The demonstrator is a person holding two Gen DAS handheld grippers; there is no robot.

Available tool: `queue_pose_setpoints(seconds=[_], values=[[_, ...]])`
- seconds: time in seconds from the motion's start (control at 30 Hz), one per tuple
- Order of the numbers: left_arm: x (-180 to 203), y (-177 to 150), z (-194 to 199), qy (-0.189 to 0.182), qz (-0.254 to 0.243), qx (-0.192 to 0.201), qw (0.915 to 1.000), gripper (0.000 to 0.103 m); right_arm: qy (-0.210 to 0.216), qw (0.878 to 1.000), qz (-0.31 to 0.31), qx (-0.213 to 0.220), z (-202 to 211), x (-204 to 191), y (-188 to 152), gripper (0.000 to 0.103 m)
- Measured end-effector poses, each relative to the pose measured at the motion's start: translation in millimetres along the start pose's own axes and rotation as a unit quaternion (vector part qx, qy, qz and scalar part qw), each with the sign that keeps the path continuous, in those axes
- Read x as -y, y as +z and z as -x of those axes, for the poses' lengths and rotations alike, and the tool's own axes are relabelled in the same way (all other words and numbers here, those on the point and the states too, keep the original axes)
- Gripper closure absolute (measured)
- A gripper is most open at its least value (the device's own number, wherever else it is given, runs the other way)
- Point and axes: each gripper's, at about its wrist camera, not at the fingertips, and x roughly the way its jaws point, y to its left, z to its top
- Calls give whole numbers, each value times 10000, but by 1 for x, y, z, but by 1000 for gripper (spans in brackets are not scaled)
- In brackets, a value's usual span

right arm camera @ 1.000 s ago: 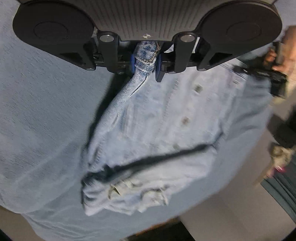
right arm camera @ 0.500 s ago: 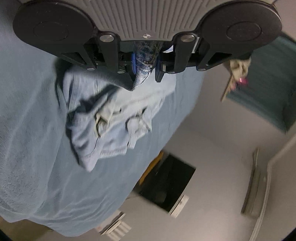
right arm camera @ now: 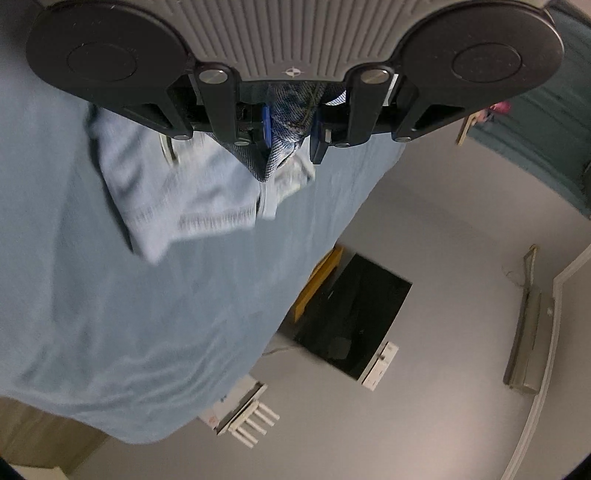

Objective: Fold large clothes

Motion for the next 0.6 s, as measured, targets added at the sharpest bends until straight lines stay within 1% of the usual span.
queue_pose_setpoints(seconds=[0.07, 0.13, 0.2, 0.3, 0.37, 0.47, 0.53, 0.57, 0.6], values=[[2, 17, -21, 178, -42, 43, 9998, 93, -151, 9998, -29, 117, -26, 1, 13, 81], [2, 31, -44, 445, -43, 113, 9989, 93, -370, 9991, -54, 209, -54, 6, 22, 81], [2, 40, -70, 680, -116, 136, 9975, 93, -604, 9976, -77, 318, -80, 12, 27, 81], [-1, 52, -95, 917, -292, 168, 9952, 93, -749, 9959, -169, 469, -112, 25, 28, 81], [-8, 58, -108, 984, -183, 222, 9947, 92, -794, 9950, -223, 570, -131, 34, 27, 81], [-23, 61, -122, 1162, 99, 200, 9930, 86, -899, 9939, -153, 627, -153, 43, 23, 79], [-31, 59, -125, 1293, 249, 220, 9911, 72, -1038, 9923, -37, 673, -163, 46, 20, 72], [-34, 59, -123, 1328, 290, 279, 9903, 63, -1115, 9905, 19, 802, -164, 47, 17, 52], [-37, 60, -118, 1276, 338, 412, 9904, 44, -1169, 9882, 66, 991, -159, 47, 18, 33]])
